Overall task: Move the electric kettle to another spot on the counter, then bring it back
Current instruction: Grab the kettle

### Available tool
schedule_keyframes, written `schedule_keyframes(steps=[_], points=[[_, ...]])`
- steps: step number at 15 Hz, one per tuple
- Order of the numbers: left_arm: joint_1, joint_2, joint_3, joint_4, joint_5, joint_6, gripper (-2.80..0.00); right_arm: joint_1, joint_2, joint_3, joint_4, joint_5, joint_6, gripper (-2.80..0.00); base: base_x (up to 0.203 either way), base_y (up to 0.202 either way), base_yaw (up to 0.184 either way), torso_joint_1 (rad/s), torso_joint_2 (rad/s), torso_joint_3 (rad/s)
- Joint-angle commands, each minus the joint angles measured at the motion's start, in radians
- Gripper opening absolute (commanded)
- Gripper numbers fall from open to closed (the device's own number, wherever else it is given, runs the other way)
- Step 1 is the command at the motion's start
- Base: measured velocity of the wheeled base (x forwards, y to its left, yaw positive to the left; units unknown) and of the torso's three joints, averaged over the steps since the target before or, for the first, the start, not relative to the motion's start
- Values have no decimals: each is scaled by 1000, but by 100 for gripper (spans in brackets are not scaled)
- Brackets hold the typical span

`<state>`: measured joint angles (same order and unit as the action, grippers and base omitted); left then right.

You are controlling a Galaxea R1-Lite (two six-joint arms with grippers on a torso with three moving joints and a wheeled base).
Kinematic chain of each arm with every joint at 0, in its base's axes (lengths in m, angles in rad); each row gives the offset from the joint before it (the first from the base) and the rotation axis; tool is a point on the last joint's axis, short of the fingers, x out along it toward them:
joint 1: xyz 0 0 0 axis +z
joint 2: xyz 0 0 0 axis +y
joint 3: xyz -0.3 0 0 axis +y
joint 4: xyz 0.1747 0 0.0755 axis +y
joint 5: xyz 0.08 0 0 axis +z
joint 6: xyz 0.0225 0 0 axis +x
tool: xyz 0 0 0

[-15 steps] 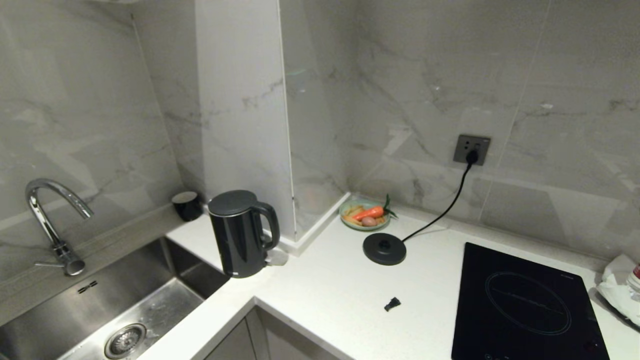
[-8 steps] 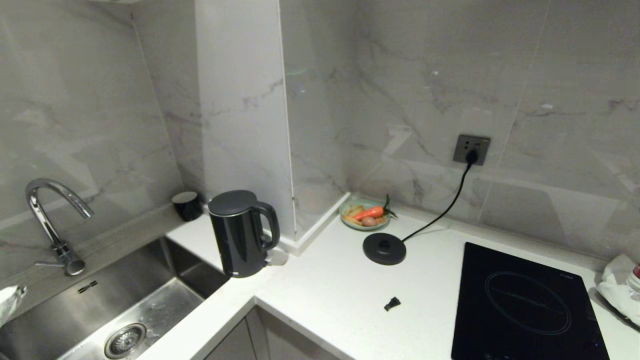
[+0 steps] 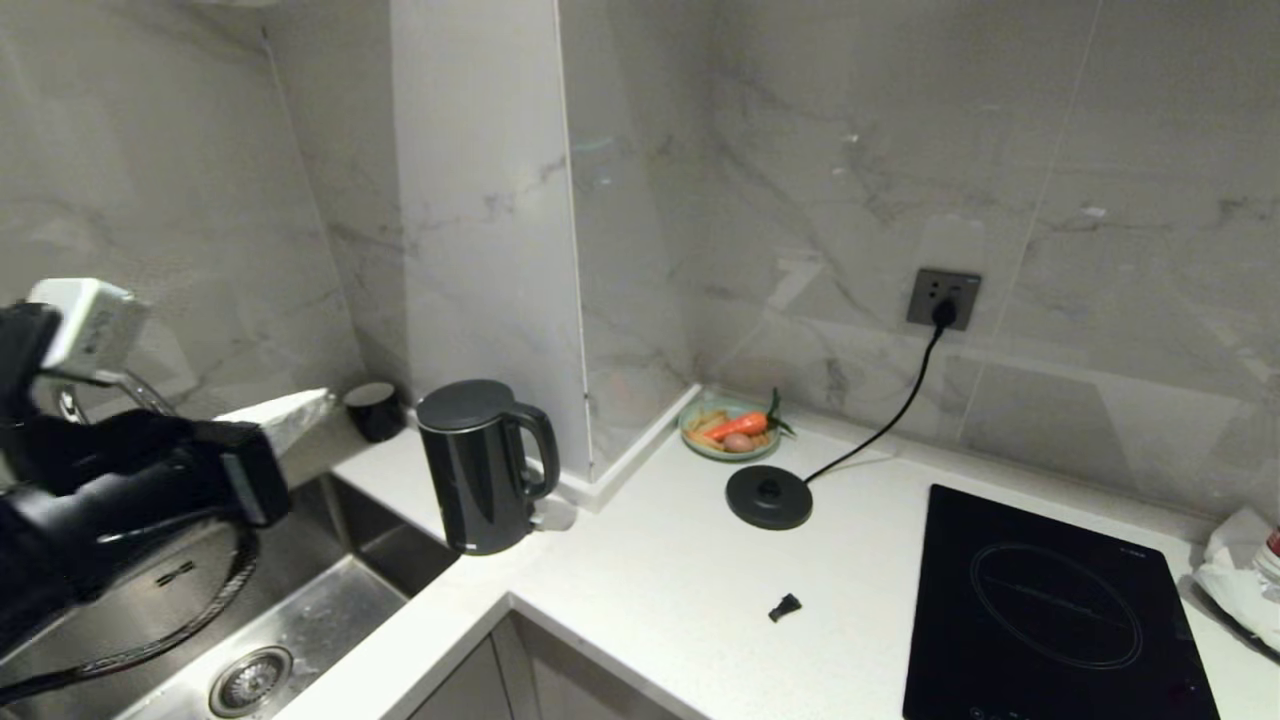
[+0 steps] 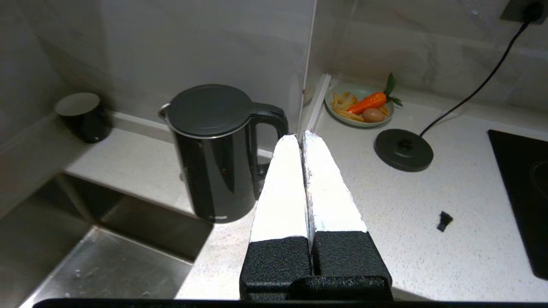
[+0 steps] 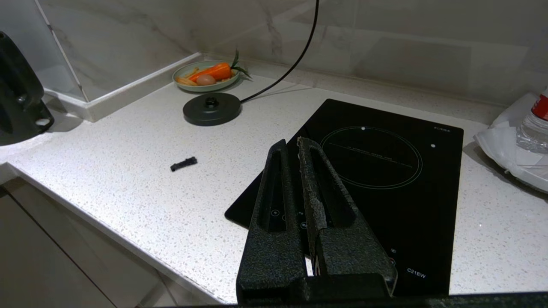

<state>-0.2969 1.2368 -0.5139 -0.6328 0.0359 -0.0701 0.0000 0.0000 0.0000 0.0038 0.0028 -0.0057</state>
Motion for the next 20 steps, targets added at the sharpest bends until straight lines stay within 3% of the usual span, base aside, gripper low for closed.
schedule_keyframes(steps=[1,4,7,13,20], points=[[-97,276,-39,-117,80,-9,-280,0,2,0,-1,0,0,-280,0,0,0,0,0,0],[-158,508,-115,-276,182,-23,-280,0,2,0,1,0,0,-280,0,0,0,0,0,0],[-180,672,-207,-368,231,-31,-280,0,2,0,-1,0,0,-280,0,0,0,0,0,0],[-207,855,-287,-392,268,-83,-280,0,1,0,-1,0,0,-280,0,0,0,0,0,0],[-211,1033,-385,-462,297,-82,-280,0,2,0,-1,0,0,-280,0,0,0,0,0,0]])
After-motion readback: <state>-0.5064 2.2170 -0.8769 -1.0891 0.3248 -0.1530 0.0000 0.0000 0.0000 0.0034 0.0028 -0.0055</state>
